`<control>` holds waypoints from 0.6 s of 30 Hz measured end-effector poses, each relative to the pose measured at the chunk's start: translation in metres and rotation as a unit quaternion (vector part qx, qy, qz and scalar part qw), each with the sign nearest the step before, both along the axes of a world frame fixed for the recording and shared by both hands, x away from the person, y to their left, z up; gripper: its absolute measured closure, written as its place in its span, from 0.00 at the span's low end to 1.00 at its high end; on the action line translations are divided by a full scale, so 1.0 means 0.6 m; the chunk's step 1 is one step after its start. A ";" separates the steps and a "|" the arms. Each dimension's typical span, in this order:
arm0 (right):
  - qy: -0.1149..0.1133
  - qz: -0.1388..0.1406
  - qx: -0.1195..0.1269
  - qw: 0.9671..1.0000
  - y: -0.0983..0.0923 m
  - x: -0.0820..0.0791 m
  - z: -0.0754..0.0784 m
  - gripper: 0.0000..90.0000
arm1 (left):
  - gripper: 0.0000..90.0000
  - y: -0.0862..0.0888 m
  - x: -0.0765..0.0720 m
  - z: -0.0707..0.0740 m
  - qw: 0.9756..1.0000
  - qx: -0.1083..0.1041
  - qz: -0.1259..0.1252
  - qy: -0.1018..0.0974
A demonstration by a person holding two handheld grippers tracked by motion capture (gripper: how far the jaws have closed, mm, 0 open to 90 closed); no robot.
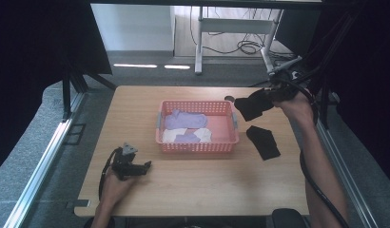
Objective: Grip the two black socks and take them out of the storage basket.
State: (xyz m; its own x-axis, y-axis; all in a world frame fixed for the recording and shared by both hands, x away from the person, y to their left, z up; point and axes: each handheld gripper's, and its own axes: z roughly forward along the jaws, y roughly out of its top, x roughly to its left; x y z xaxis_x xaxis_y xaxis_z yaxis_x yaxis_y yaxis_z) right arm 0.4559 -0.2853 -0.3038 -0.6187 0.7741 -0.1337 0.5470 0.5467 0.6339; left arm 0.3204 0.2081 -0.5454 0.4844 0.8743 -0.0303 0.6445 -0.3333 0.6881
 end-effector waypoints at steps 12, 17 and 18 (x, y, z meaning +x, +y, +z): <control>0.057 -0.049 -0.011 0.997 -0.066 -0.006 -0.146 0.94 | 0.14 0.000 0.000 0.000 1.000 0.000 0.000 0.001; 0.086 -0.059 -0.026 0.994 -0.077 -0.012 -0.209 0.90 | 0.14 0.000 0.000 0.000 1.000 0.000 0.000 0.002; 0.092 -0.061 -0.034 0.993 -0.078 -0.013 -0.221 0.89 | 0.14 0.000 0.000 0.000 1.000 0.000 0.000 0.002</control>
State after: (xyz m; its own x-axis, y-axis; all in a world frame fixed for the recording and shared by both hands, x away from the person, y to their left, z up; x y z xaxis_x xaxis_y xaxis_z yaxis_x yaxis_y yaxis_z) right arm 0.4482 -0.3323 -0.4365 -0.5396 0.8379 -0.0822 0.7147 0.5075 0.4813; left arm 0.3202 0.2082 -0.5453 0.4844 0.8743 -0.0313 0.6467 -0.3338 0.6858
